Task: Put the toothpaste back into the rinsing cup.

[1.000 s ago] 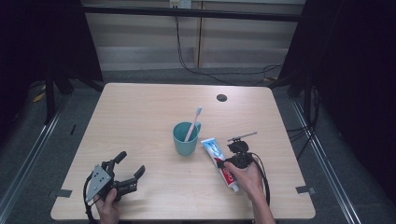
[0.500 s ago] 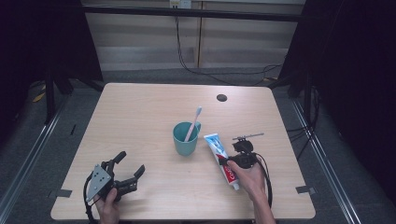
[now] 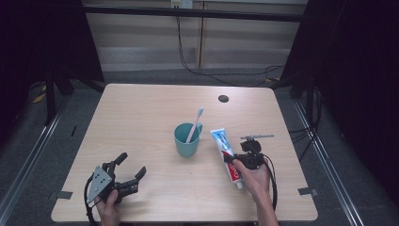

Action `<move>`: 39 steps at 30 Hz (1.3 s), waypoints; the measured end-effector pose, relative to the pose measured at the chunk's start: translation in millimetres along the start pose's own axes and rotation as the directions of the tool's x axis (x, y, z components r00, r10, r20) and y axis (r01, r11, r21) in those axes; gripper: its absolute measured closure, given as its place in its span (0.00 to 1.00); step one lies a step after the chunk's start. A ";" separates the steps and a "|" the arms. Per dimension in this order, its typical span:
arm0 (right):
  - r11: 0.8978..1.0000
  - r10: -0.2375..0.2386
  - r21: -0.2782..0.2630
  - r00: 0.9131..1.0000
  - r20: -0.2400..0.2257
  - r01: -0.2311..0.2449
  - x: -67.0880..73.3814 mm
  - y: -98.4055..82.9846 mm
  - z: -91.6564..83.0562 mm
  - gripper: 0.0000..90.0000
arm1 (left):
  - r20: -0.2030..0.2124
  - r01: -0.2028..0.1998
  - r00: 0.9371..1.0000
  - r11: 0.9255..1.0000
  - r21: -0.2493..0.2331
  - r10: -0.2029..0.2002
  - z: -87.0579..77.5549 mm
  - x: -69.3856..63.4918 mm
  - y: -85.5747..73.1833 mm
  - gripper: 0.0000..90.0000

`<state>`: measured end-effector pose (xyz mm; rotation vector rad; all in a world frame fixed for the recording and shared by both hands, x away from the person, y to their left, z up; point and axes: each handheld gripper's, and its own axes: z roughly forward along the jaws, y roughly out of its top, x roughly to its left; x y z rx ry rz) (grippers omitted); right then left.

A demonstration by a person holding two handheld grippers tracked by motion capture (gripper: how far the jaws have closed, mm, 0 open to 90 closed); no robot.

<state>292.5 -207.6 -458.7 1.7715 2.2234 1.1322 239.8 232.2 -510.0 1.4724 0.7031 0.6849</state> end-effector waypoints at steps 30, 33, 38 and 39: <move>0.951 -0.082 -0.304 0.995 -0.053 0.062 8.3 0.1 -24.7 0.80 | 0.003 -0.001 1.000 1.000 0.000 0.001 -0.1 0.2 0.0 0.17; 0.942 -0.102 -0.326 0.994 -0.047 0.081 10.3 1.0 -26.1 0.80 | 0.004 -0.001 1.000 1.000 0.000 0.001 -0.1 0.2 0.0 0.17; 0.925 -0.122 -0.367 0.992 -0.044 0.097 11.7 0.9 -28.3 0.80 | 0.005 -0.002 1.000 1.000 0.000 0.002 -0.1 0.2 0.0 0.17; 0.920 -0.131 -0.378 0.990 -0.043 0.105 11.9 1.0 -28.8 0.80 | 0.005 -0.001 1.000 1.000 0.000 0.001 -0.1 0.2 0.0 0.17</move>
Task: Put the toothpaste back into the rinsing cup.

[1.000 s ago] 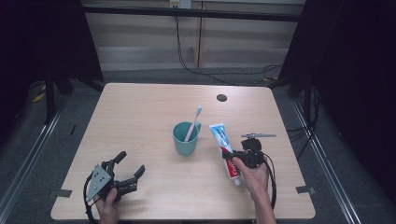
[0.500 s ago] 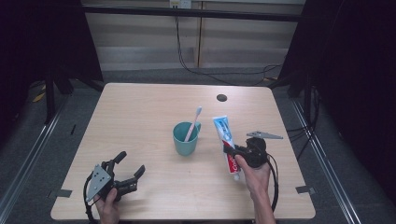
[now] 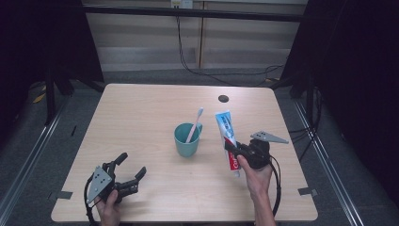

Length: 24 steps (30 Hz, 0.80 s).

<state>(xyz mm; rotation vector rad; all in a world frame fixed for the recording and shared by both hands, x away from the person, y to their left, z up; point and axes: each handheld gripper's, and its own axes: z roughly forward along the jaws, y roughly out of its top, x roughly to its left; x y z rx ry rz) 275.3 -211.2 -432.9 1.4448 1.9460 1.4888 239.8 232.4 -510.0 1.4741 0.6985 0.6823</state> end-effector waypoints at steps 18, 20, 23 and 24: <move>0.989 -0.068 -0.135 0.997 -0.045 0.062 10.4 15.3 -4.7 0.80 | 0.002 0.000 1.000 1.000 0.000 0.000 0.0 0.0 0.0 0.17; 0.987 -0.072 -0.147 0.996 -0.047 0.064 11.2 16.6 -5.0 0.80 | 0.003 0.000 1.000 1.000 0.000 0.000 0.0 0.1 0.0 0.17; 0.983 -0.078 -0.169 0.995 -0.054 0.068 12.2 18.6 -5.3 0.80 | 0.003 0.000 1.000 1.000 0.000 0.000 0.0 0.1 0.0 0.17; 0.982 -0.082 -0.174 0.995 -0.057 0.070 13.0 19.2 -5.4 0.80 | 0.003 0.000 1.000 1.000 0.000 0.000 0.0 0.1 0.0 0.17</move>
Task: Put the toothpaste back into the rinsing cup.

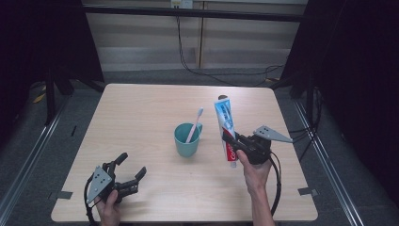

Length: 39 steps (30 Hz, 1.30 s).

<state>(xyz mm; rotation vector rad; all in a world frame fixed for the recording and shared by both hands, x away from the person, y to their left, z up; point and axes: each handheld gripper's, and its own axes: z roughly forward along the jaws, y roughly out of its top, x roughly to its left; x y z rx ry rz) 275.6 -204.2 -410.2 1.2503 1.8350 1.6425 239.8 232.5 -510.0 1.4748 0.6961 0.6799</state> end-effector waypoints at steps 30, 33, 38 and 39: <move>0.995 -0.061 -0.077 0.996 -0.066 0.056 11.9 31.6 21.3 0.80 | 0.001 -0.001 1.000 1.000 -0.005 0.001 0.1 0.1 0.0 0.17; 0.995 -0.068 -0.080 0.995 -0.067 0.063 12.4 35.6 24.1 0.80 | 0.000 0.001 1.000 1.000 -0.005 -0.001 0.1 -0.1 -0.1 0.17; 0.994 -0.074 -0.080 0.994 -0.081 0.068 15.5 40.6 29.3 0.80 | 0.001 0.004 1.000 1.000 -0.011 -0.004 0.4 -0.2 -0.1 0.17; 0.994 -0.077 -0.078 0.993 -0.085 0.071 16.1 41.4 30.8 0.80 | 0.005 0.003 1.000 1.000 -0.012 -0.003 0.6 -0.1 -0.1 0.17</move>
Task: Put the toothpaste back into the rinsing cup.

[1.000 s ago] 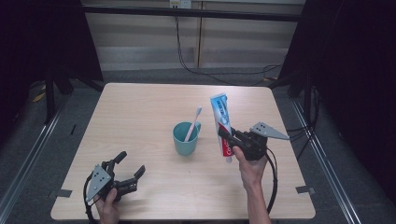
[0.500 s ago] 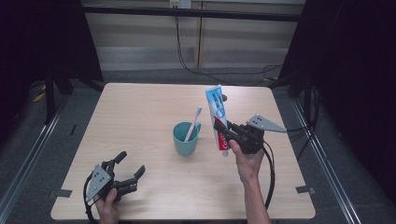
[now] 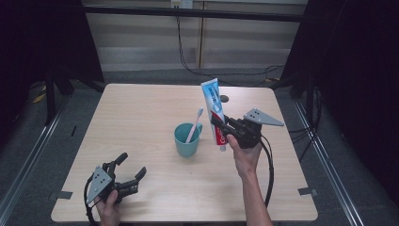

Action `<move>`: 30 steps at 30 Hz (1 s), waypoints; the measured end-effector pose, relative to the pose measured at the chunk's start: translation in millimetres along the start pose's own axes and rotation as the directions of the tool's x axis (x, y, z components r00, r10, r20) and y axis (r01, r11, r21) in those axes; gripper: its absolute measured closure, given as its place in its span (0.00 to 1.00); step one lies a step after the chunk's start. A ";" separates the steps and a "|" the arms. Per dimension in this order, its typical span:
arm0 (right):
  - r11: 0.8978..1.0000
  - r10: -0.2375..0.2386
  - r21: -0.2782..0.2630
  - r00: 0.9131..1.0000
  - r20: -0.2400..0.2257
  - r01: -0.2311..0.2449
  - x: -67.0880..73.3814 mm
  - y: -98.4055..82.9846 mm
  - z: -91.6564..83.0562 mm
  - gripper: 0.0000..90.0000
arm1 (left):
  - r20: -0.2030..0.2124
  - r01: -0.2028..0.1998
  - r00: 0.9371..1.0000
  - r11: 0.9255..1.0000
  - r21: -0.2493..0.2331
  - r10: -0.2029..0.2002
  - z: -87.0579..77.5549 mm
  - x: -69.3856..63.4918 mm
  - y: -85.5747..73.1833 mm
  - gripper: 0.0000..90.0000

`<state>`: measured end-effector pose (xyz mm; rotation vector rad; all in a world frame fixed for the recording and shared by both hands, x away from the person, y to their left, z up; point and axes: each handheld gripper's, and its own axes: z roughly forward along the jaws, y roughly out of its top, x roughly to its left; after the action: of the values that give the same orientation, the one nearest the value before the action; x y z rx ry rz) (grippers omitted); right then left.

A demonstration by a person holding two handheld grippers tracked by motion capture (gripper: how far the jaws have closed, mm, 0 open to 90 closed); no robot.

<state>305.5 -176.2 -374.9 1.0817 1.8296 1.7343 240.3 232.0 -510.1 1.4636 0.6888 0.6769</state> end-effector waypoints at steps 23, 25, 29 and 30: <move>0.999 -0.044 0.022 0.998 -0.054 0.045 14.5 18.3 37.9 0.80 | -0.003 -0.005 1.000 1.000 0.005 0.005 -0.5 0.3 0.0 0.17; 0.999 -0.045 0.025 0.997 -0.057 0.046 15.9 19.7 40.6 0.80 | -0.002 -0.005 1.000 1.000 0.005 0.005 -0.6 0.3 0.0 0.17; 0.998 -0.049 0.027 0.997 -0.062 0.051 16.5 19.6 45.0 0.80 | 0.002 -0.007 1.000 1.000 0.006 0.007 -0.5 0.4 0.1 0.17; 0.998 -0.048 0.032 0.997 -0.062 0.051 16.4 19.3 46.2 0.80 | 0.001 -0.006 1.000 1.000 0.004 0.006 -0.4 0.4 0.1 0.17</move>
<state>334.4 -134.9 -359.8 0.9978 1.9117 1.7321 240.2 232.6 -510.0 1.4699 0.6861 0.6800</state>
